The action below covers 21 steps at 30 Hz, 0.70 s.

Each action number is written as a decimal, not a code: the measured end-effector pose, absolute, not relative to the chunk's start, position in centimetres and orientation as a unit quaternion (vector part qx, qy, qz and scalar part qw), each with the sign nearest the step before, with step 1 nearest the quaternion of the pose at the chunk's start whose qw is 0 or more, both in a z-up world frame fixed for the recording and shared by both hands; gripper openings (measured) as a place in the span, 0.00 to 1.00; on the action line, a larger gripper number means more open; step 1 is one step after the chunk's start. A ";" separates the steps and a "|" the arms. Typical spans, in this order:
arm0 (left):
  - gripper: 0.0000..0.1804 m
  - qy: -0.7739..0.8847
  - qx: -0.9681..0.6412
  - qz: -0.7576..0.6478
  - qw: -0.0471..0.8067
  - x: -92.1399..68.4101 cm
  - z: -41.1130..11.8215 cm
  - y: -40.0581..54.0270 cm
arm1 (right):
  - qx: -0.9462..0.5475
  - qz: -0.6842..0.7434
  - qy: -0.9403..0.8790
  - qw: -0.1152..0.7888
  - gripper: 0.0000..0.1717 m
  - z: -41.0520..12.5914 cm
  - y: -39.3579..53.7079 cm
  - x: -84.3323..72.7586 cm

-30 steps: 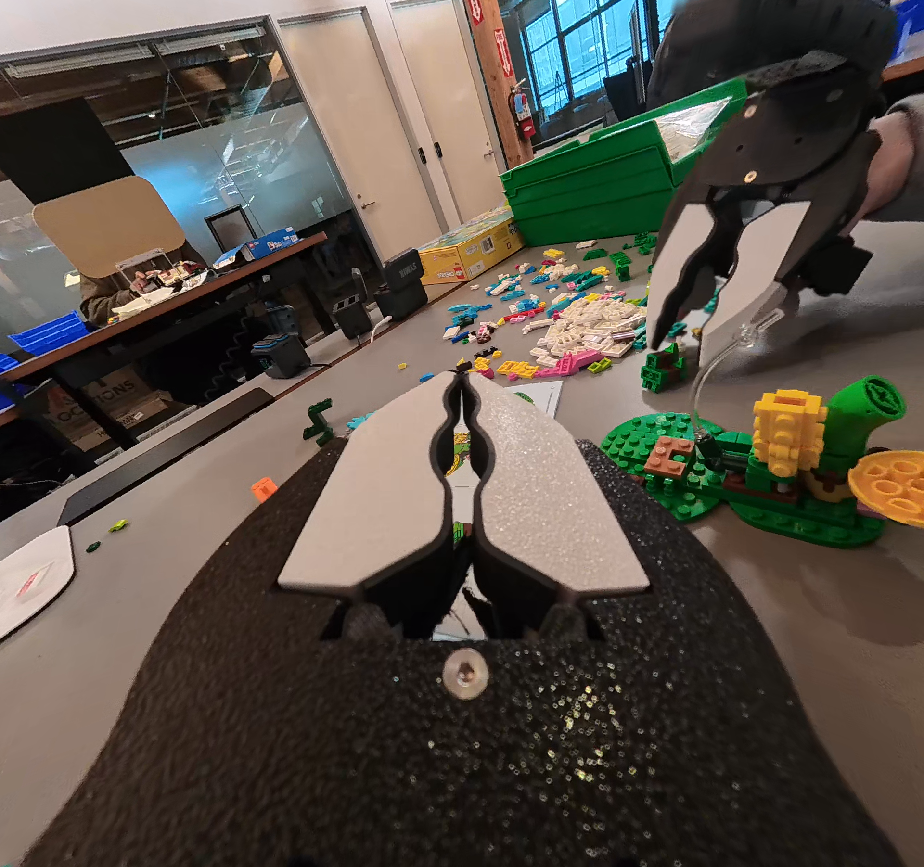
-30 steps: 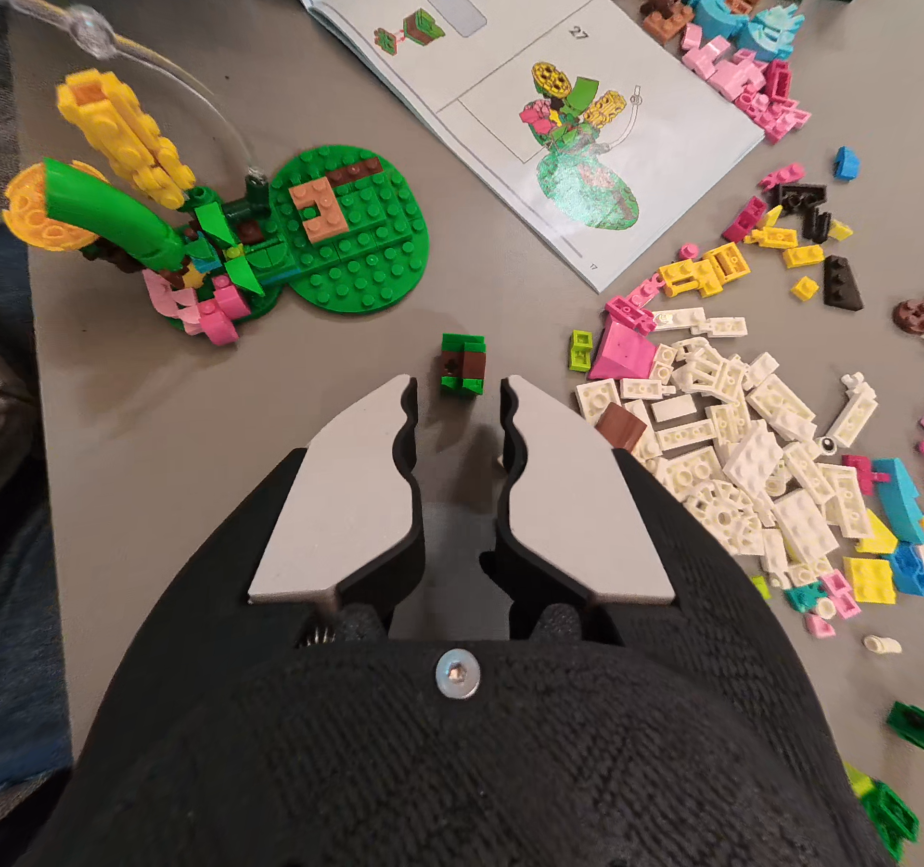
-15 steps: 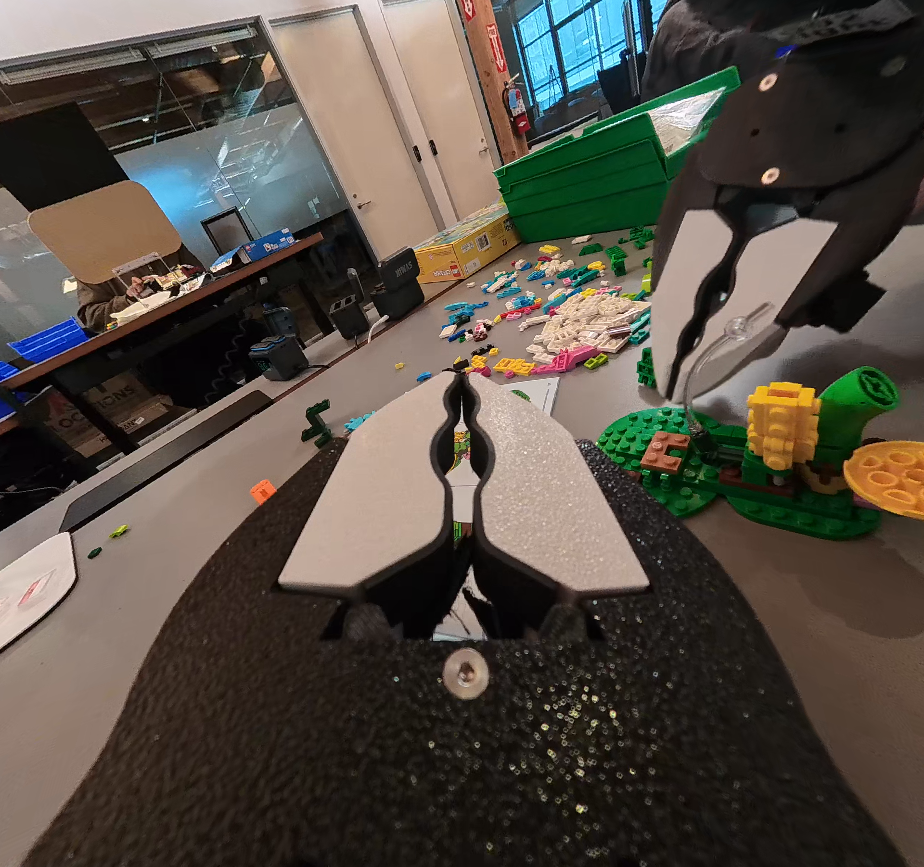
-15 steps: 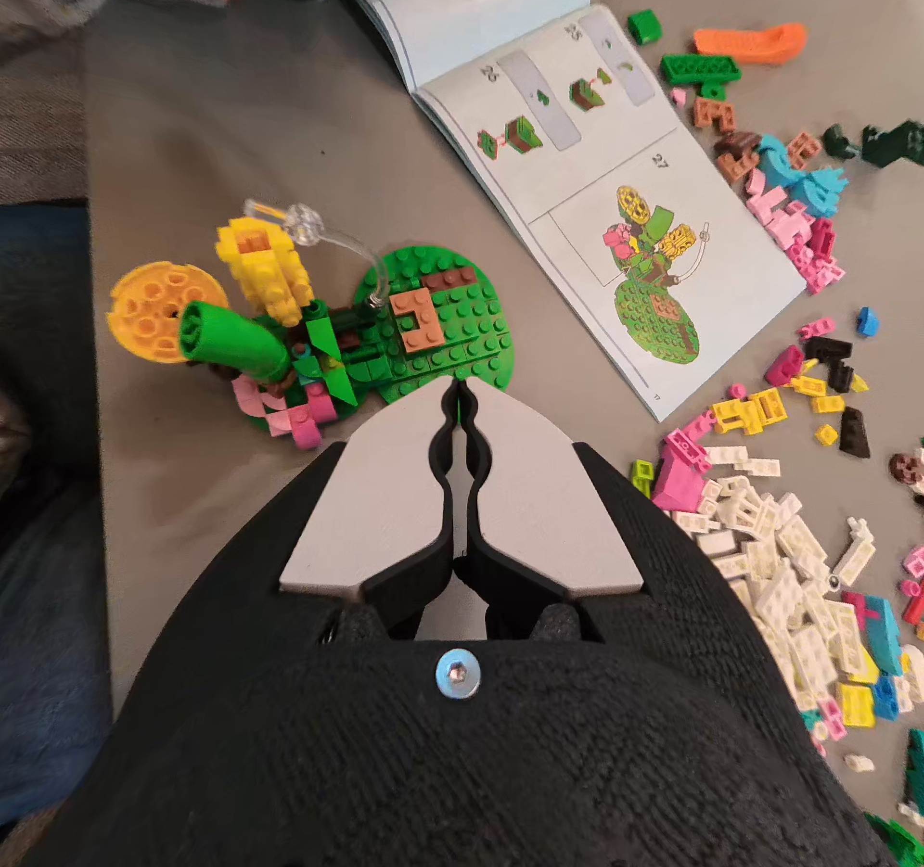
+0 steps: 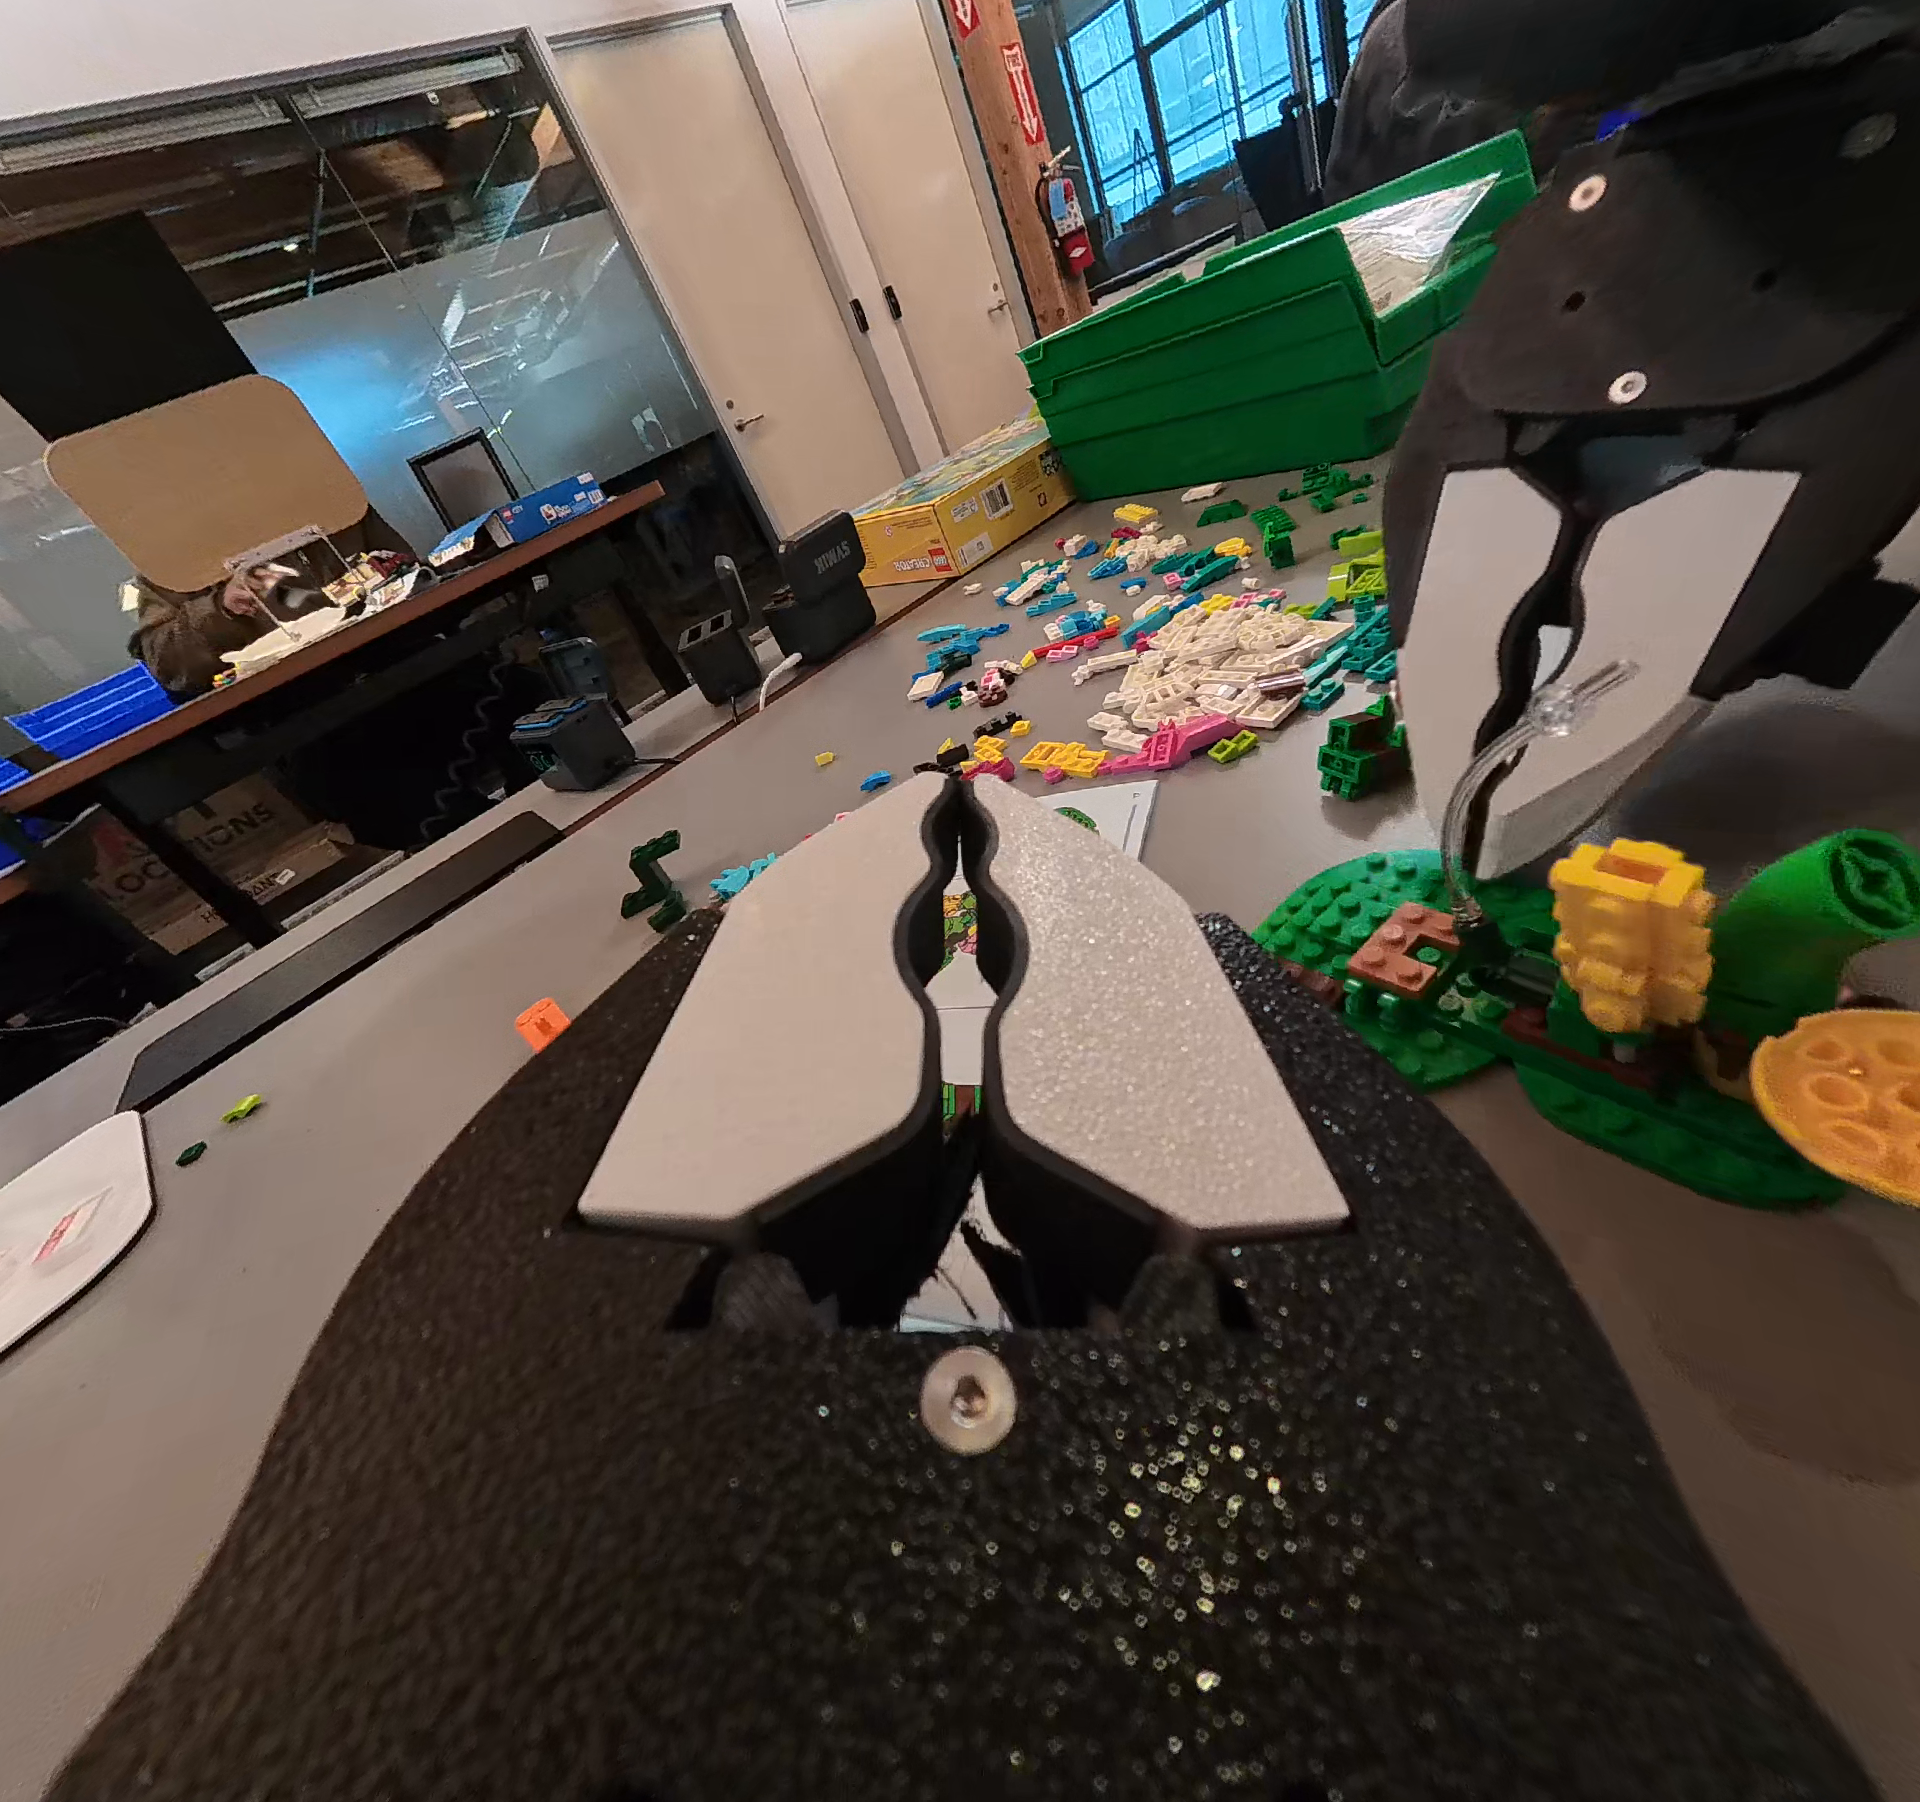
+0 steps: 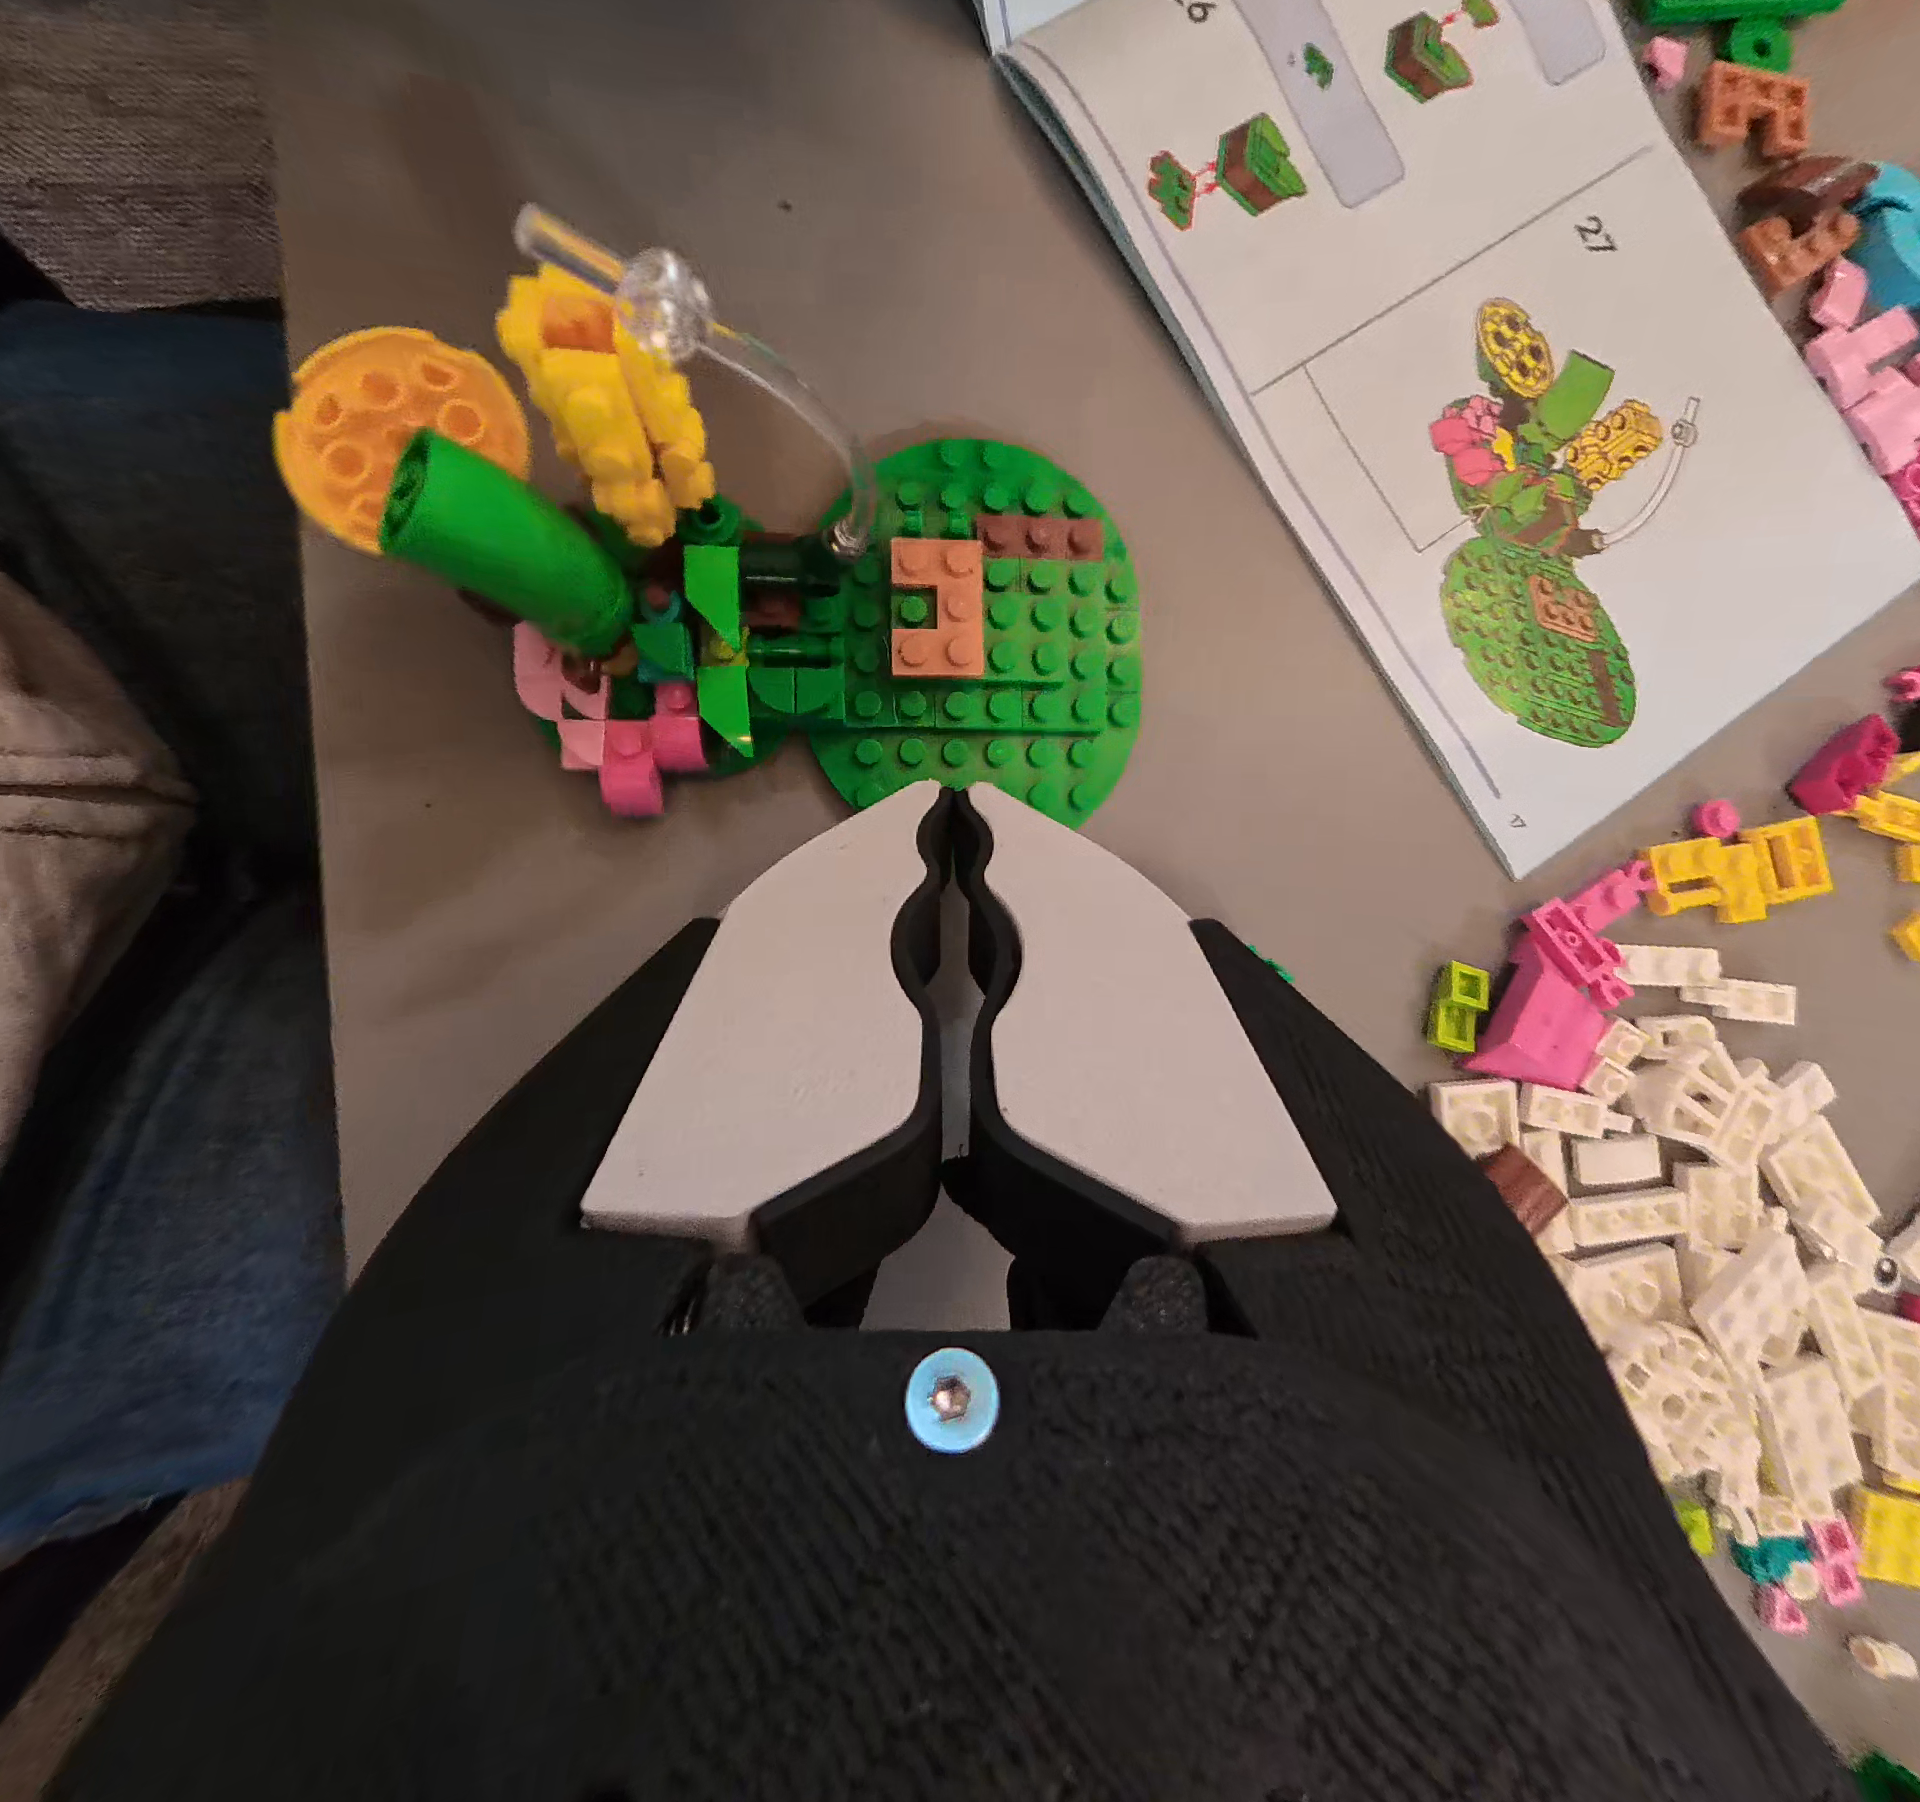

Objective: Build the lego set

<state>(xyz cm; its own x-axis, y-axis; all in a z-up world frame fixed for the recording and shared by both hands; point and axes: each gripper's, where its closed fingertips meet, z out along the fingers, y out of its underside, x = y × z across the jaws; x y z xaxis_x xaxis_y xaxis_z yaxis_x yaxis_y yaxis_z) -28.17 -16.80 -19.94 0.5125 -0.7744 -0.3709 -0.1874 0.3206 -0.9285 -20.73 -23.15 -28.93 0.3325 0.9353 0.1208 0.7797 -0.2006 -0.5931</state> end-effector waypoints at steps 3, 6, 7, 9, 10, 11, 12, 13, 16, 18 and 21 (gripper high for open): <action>0.00 0.445 -0.541 -0.215 0.680 -28.2 -20.0 -16.8 | -0.761 0.144 -0.548 0.315 0.00 -28.0 -22.7 -20.9; 0.00 0.445 -0.541 -0.215 0.680 -28.2 -20.0 -16.8 | -0.765 0.126 -0.532 0.340 0.00 -27.9 -21.5 -20.7; 0.00 0.445 -0.541 -0.215 0.680 -28.2 -20.0 -16.8 | -0.764 0.116 -0.532 0.346 0.00 -28.0 -21.2 -20.6; 0.00 0.445 -0.541 -0.215 0.680 -28.2 -19.9 -16.8 | -0.763 0.109 -0.534 0.348 0.00 -28.3 -21.0 -20.7; 0.00 0.446 -0.541 -0.215 0.680 -28.2 -20.0 -16.8 | -0.764 0.111 -0.535 0.343 0.00 -28.5 -21.1 -20.8; 0.00 0.446 -0.541 -0.215 0.680 -28.2 -19.9 -16.8 | -0.766 0.113 -0.535 0.338 0.00 -28.7 -21.2 -20.9; 0.00 0.446 -0.541 -0.215 0.680 -28.2 -19.9 -16.8 | -0.767 0.115 -0.535 0.335 0.00 -28.9 -21.3 -21.0; 0.00 0.446 -0.541 -0.215 0.680 -28.2 -20.0 -16.8 | -0.767 0.118 -0.535 0.333 0.00 -28.9 -21.3 -21.0; 0.00 0.446 -0.541 -0.215 0.680 -28.2 -20.0 -16.8 | -0.770 0.122 -0.535 0.327 0.00 -28.9 -21.5 -21.0; 0.00 0.446 -0.541 -0.215 0.680 -28.2 -20.0 -16.8 | -0.769 0.126 -0.538 0.320 0.00 -28.9 -21.8 -21.1; 0.00 0.447 -0.541 -0.215 0.680 -28.2 -20.0 -16.8 | -0.768 0.136 -0.544 0.309 0.00 -29.0 -22.3 -21.3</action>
